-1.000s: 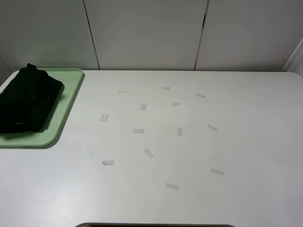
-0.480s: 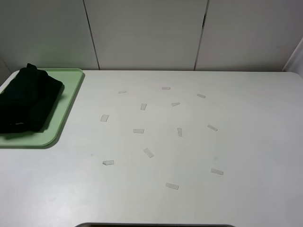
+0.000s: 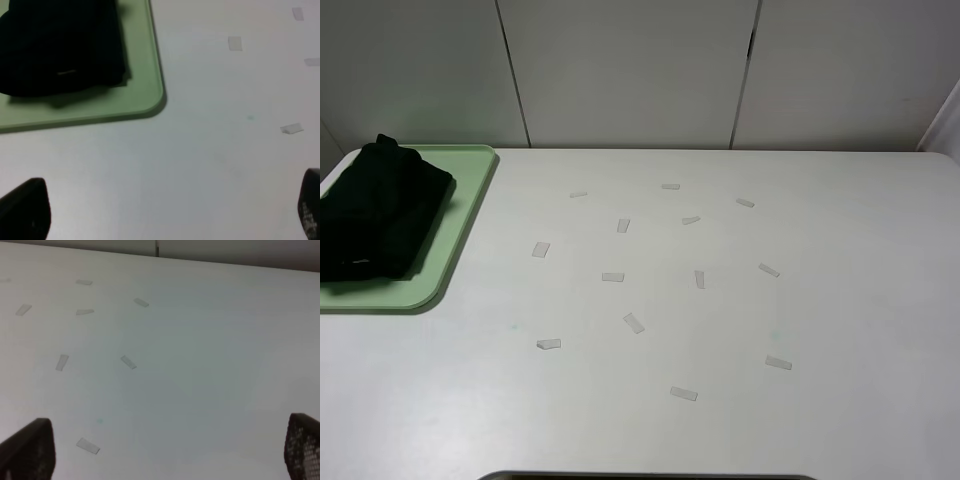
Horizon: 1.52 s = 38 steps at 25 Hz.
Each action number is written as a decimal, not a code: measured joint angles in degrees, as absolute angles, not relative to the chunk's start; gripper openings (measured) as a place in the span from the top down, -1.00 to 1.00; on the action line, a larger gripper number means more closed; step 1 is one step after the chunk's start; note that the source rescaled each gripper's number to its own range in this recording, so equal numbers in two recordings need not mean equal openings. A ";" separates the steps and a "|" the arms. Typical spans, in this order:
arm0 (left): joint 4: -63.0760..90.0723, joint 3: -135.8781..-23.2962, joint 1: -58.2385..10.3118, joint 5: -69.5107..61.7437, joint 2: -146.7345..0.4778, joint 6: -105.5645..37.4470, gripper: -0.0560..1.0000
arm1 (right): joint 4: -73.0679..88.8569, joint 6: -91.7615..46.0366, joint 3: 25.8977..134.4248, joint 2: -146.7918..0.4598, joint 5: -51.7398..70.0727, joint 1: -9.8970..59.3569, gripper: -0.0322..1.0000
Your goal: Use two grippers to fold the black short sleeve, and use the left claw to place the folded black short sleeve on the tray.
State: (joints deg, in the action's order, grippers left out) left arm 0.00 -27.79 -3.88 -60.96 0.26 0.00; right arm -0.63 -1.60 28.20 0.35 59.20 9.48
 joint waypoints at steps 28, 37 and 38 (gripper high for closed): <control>-0.30 -27.79 -3.88 -60.96 0.26 0.00 -0.98 | -0.63 -1.60 28.20 0.35 59.20 9.48 -1.00; -0.30 -27.79 -3.88 -60.96 0.26 0.00 -0.98 | -0.63 -1.60 28.20 0.35 59.20 9.48 -1.00; -0.30 -27.79 -3.88 -60.96 0.26 0.00 -0.98 | -0.63 -1.60 28.20 0.35 59.20 9.48 -1.00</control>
State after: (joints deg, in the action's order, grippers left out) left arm -0.30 -27.79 -3.88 -60.96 0.26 0.00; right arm -0.63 -1.60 28.20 0.35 59.20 9.48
